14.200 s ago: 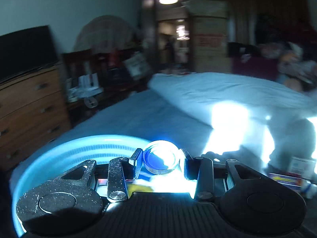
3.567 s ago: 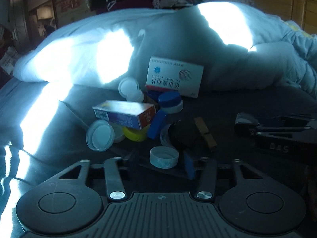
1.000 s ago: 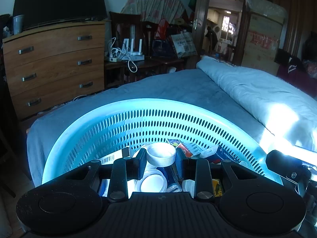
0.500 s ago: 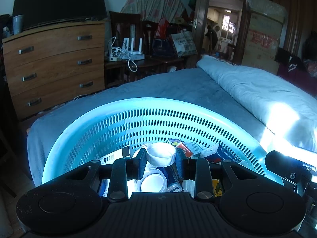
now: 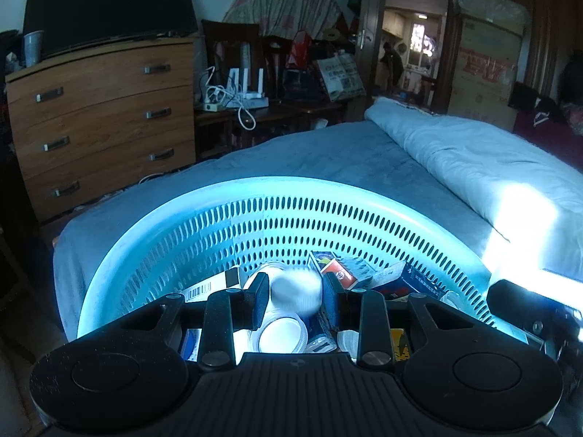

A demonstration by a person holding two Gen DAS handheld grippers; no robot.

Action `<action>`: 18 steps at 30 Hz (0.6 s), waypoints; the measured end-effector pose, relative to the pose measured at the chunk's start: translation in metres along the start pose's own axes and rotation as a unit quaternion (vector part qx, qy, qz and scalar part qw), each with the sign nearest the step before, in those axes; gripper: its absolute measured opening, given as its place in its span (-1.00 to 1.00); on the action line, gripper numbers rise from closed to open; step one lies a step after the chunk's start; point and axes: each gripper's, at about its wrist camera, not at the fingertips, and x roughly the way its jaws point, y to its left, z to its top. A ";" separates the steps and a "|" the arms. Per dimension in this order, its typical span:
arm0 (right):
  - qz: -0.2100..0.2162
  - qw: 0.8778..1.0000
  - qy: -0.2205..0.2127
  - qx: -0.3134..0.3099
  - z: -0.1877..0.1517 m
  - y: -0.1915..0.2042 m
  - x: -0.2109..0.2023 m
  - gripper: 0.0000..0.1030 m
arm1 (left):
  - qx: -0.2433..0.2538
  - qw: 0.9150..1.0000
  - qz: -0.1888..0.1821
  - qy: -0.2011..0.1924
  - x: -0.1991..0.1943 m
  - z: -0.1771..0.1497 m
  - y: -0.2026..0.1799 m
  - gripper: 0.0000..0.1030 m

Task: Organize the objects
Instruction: 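Open both grippers to drop the caps into the basket, then move both open grippers back to the items on the bed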

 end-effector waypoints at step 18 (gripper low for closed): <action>-0.293 0.943 0.079 0.139 -0.198 -0.249 -0.082 0.24 | 0.128 0.983 -0.125 -0.034 -0.062 -0.040 -0.124 -0.02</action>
